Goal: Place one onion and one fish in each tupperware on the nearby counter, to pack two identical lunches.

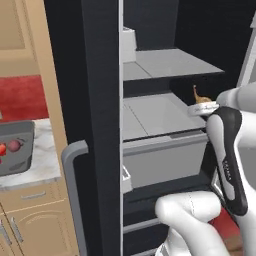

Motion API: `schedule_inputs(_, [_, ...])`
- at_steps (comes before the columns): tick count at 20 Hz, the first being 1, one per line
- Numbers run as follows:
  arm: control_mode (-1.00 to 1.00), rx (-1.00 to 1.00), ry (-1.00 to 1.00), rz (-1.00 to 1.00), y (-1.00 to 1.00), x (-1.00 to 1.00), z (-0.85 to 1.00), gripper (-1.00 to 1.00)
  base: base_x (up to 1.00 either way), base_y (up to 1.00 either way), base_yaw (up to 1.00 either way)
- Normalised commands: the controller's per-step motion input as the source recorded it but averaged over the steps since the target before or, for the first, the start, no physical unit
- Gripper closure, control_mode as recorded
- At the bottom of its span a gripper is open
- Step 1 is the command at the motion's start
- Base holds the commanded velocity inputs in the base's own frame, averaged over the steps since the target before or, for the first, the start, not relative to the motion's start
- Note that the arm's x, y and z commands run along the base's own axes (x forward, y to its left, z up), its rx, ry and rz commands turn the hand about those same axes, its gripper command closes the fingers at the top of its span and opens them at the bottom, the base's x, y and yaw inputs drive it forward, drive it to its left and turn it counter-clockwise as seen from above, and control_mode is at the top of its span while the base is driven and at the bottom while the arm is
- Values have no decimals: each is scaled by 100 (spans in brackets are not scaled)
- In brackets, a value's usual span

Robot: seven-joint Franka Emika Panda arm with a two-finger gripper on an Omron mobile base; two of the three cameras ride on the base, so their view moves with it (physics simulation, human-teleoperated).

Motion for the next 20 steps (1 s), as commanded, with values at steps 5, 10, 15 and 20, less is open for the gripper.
schedule_inputs(5, [100,0,0,0,0,0,0,100,-100,1,1])
schedule_inputs(10, [100,0,0,0,0,0,0,100,-100,0,1])
schedule_inputs(15, [100,0,0,0,0,0,0,100,-97,30,0])
schedule_inputs(20, [100,0,0,0,0,0,0,100,-49,97,0])
